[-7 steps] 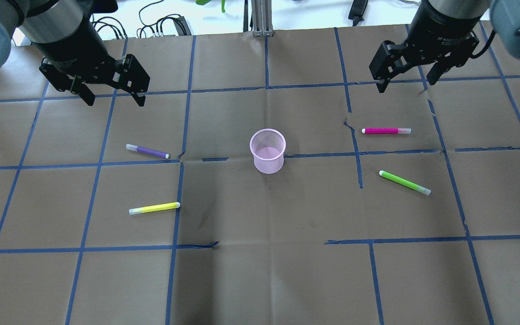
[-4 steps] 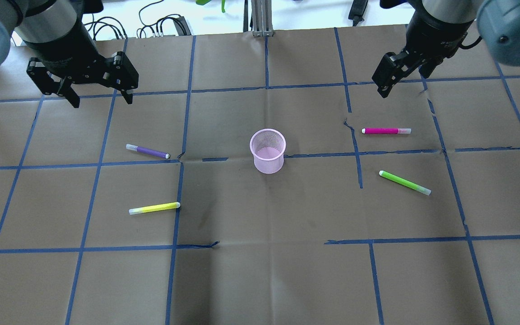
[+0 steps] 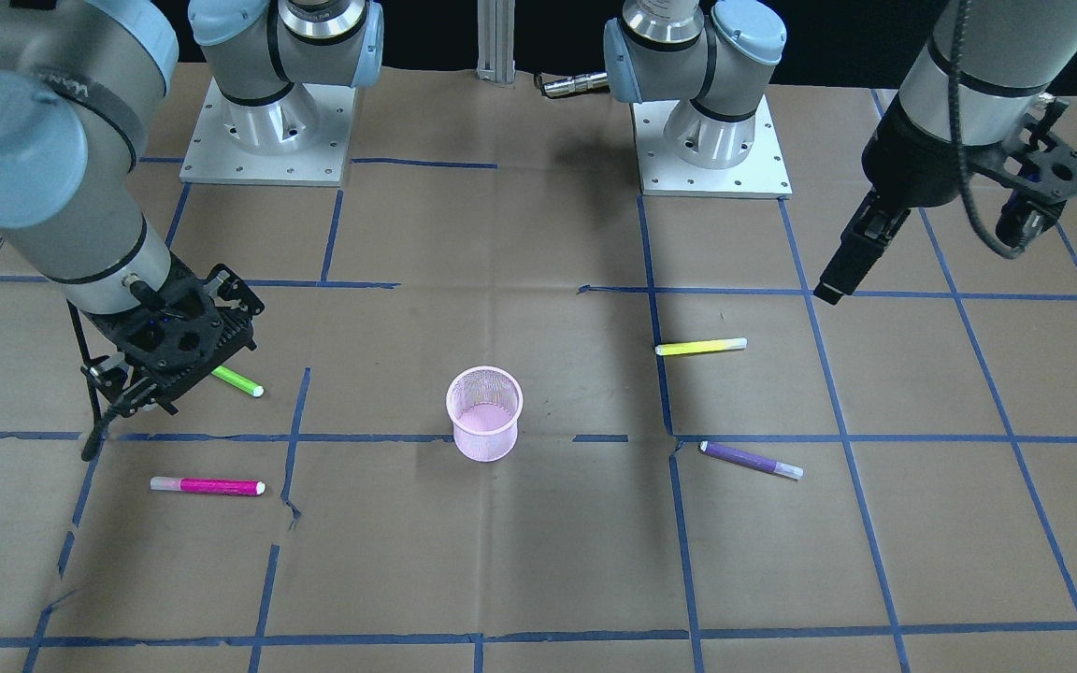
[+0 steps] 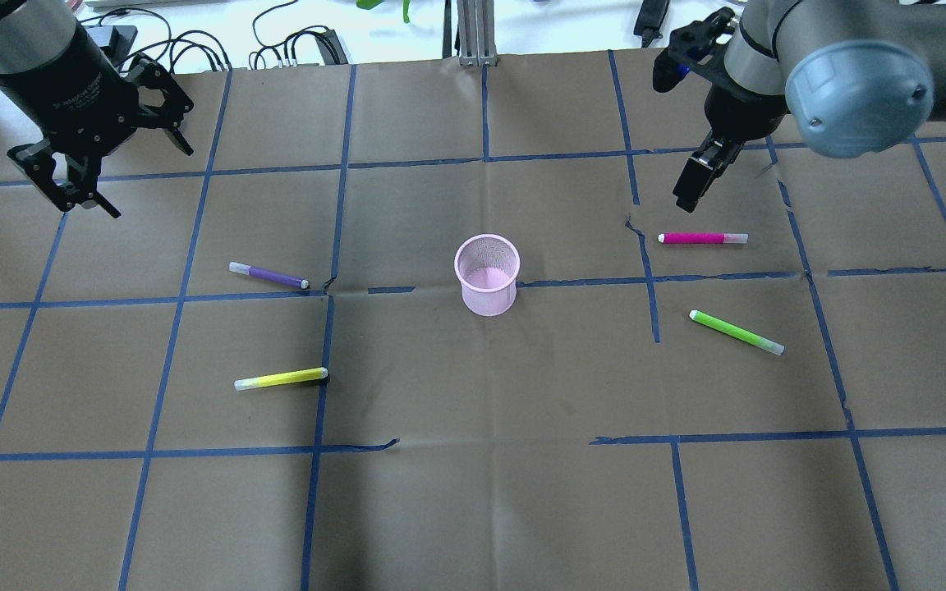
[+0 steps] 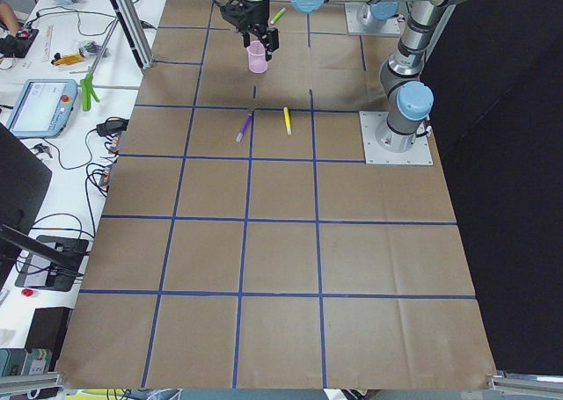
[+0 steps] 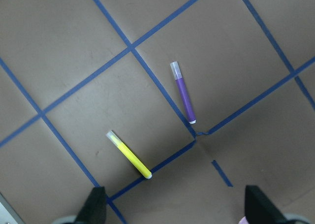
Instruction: Insert purple and pink pens into pink cup
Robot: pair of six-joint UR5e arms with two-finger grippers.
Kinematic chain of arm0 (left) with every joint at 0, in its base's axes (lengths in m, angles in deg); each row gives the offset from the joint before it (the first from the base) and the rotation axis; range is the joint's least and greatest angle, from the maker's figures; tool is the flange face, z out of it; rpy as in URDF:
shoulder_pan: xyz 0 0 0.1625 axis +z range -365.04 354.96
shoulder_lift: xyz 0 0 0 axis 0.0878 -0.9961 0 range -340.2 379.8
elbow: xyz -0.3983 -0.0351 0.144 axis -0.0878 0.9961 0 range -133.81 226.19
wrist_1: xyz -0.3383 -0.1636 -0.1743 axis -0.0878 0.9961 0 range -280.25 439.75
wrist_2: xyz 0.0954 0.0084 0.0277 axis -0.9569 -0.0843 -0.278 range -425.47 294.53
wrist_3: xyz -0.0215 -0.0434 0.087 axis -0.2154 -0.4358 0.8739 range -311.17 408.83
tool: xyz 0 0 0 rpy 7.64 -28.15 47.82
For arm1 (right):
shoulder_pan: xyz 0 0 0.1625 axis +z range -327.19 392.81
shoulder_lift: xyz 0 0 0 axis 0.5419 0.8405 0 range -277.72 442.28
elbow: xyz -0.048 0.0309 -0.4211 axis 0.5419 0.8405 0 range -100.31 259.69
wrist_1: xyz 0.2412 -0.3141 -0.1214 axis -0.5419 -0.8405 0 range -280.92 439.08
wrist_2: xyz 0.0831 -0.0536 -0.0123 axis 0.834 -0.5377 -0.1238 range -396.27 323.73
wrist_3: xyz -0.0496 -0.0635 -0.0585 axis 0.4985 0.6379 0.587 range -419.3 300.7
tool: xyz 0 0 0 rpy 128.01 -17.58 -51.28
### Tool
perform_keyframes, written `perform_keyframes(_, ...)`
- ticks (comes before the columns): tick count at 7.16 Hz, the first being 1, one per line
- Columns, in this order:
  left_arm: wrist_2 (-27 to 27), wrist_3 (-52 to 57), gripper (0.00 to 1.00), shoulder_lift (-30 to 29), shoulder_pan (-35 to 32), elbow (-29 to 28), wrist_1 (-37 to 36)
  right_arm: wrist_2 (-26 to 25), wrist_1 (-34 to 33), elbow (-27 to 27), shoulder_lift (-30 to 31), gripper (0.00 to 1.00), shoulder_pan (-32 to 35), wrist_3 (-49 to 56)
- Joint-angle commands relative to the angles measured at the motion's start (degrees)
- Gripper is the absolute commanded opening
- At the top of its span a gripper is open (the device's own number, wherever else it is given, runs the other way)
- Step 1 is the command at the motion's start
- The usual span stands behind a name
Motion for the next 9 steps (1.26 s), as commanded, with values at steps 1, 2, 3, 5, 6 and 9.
perform_keyframes(1,2.91,-19.05,0.99,-0.75,2.37,-0.02,-1.99,-1.46,-11.69,-6.02,-3.17,1.00,-0.35,18.74)
perform_keyframes(2,2.91,-27.13,0.99,-1.54,2.46,-0.11,-2.35,-5.21,-15.06,-8.67,-3.61,1.00,-0.35,25.77)
perform_keyframes(3,2.91,-33.21,0.99,-3.20,2.64,-0.37,-4.27,-5.51,-19.09,-11.13,-4.75,1.00,-0.35,29.50)
perform_keyframes(5,2.91,-39.58,0.99,-8.46,2.64,-0.37,-8.66,-4.99,-28.59,-12.30,-8.35,1.00,-0.35,33.40)
perform_keyframes(6,3.26,-42.04,0.99,-11.27,2.46,-0.28,-12.34,-4.99,-28.89,-11.86,-9.58,1.00,-0.35,33.49)
perform_keyframes(9,15.35,-37.96,0.99,-17.87,2.29,1.74,-15.80,-4.73,-32.74,-11.77,-13.09,0.93,-0.35,33.40)
